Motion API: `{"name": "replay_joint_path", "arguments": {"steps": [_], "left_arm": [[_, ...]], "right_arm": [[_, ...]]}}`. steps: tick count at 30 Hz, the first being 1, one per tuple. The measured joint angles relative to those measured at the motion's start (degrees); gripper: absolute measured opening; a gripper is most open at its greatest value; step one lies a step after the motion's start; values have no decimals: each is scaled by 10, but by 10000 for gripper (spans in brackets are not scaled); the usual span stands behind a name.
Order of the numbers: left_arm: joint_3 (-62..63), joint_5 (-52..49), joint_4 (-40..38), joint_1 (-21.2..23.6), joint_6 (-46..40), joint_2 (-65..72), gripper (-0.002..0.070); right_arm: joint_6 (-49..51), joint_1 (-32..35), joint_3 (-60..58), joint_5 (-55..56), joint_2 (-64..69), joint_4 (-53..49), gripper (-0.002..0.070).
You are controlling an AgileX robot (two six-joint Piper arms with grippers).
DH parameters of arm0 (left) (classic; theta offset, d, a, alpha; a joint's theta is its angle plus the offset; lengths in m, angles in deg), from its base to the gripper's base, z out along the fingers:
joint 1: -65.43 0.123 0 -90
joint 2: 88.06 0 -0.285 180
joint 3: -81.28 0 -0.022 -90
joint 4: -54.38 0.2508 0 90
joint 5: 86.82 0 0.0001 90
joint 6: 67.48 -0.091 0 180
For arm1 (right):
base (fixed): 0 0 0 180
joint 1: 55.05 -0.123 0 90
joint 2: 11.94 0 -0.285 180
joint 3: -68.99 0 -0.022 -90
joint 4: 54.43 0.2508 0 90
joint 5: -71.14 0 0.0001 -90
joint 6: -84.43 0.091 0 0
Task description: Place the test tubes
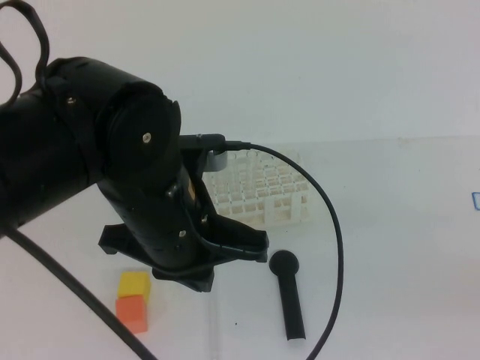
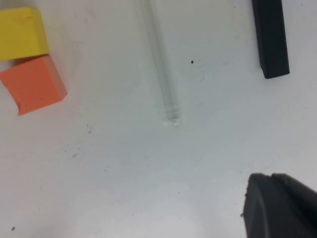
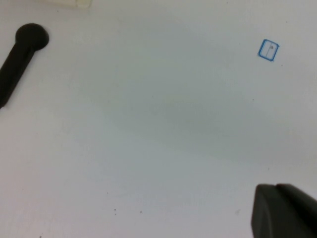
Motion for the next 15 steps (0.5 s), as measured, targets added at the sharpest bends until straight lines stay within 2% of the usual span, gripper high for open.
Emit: {"name": "replay_joint_path", "arguments": {"steps": [15], "left_arm": [[0, -2, 11, 0, -17, 0, 0]], "right_arm": [[0, 0, 0, -1, 0, 0, -1]]}}
